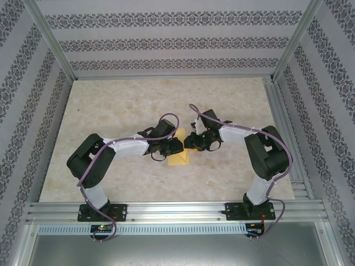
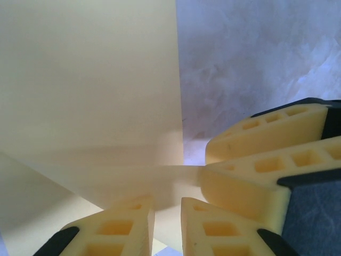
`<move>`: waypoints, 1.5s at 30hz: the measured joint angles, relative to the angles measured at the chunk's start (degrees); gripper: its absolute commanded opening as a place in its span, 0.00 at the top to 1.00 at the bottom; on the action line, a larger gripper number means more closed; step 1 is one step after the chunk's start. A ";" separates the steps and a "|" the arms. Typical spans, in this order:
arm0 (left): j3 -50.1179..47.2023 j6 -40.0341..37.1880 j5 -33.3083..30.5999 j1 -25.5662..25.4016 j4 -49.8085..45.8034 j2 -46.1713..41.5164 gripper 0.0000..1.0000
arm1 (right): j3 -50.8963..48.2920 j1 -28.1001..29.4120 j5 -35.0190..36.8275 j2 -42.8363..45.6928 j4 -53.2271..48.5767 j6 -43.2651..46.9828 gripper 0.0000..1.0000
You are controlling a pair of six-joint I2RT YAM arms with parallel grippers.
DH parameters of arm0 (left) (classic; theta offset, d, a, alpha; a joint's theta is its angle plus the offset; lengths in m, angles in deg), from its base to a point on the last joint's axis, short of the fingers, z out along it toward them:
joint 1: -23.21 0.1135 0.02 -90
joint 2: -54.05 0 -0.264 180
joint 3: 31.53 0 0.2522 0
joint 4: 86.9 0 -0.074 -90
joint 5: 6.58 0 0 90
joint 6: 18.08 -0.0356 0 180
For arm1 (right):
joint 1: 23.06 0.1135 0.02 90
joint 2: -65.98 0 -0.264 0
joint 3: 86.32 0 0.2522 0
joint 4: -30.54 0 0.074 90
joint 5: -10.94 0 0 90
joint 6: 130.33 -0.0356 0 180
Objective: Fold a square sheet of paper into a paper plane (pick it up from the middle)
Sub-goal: Fold the triangle a second time at the center of the table.
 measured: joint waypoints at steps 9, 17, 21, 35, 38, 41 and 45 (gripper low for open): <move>0.00 0.00 -0.17 0.00 -0.02 0.00 0.80 | 0.00 0.11 -0.81 0.00 1.33 0.26 0.88; 0.02 -0.04 -0.15 0.00 -0.02 0.20 0.80 | 0.00 0.11 0.42 -0.42 1.40 1.36 0.89; 0.02 -0.07 -0.15 0.00 -0.02 0.90 0.79 | 0.24 0.11 1.14 -1.33 1.36 1.73 0.89; 0.15 -0.28 -0.13 0.00 -0.17 1.20 0.79 | 2.99 0.11 2.36 -3.61 0.96 3.28 0.89; 0.33 -0.46 -0.11 0.00 -0.22 1.40 0.79 | 3.26 0.11 2.45 -4.22 0.72 3.50 0.89; 0.79 -0.46 0.07 0.00 -0.24 1.92 0.79 | 3.37 0.11 2.73 -4.50 0.31 3.82 0.89; 0.90 -0.48 0.09 0.00 -0.28 2.16 0.79 | 3.87 0.11 3.21 -5.05 0.17 4.31 0.89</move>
